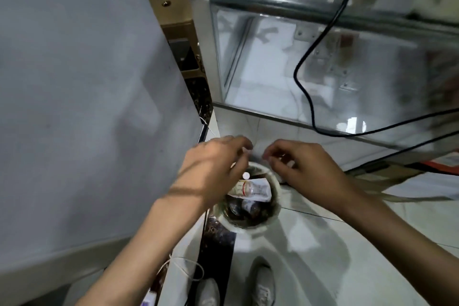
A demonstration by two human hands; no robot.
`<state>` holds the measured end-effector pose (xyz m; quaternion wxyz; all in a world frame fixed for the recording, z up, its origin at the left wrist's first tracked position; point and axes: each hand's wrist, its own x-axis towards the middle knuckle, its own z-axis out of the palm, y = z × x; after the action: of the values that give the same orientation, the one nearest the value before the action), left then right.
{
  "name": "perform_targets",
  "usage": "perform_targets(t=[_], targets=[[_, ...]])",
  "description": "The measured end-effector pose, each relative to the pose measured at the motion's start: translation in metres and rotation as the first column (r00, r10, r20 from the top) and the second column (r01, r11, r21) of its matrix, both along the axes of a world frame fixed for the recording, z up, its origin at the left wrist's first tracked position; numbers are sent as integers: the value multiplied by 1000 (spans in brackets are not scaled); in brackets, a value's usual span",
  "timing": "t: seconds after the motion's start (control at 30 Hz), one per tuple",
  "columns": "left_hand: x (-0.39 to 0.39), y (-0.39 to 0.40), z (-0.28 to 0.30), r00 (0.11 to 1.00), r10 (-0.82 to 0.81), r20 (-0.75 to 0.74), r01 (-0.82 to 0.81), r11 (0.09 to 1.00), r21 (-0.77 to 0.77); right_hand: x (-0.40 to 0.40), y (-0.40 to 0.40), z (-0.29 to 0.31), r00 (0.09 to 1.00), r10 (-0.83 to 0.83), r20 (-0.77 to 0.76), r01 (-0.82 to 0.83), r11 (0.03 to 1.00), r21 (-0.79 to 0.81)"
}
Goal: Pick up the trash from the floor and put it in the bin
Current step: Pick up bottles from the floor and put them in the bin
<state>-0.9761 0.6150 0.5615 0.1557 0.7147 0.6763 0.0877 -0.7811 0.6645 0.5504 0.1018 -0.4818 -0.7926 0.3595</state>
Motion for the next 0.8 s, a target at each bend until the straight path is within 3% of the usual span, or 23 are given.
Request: perform_targets(t=[0.13,0.27,0.47,0.67,0.8], targets=[[9,-5,100,1000,22,14,-22,999,43,5,-13,94,989,-83,-119,84,996,8],[25,-35,214,990,-12,142,-11,987,160,17,-43,203,985,-74,-153,81,996,37],[66,-78,388,961,-129,243,27,923,384,58,-102,380,982,-99,-160,138,957,254],[127,-157,534,898,-384,214,189,777,601,106,-211,525,921,-307,-239,387,789,478],[174,-228,601,816,-545,194,291,676,677,145,-308,592,822,-492,-287,564,631,533]])
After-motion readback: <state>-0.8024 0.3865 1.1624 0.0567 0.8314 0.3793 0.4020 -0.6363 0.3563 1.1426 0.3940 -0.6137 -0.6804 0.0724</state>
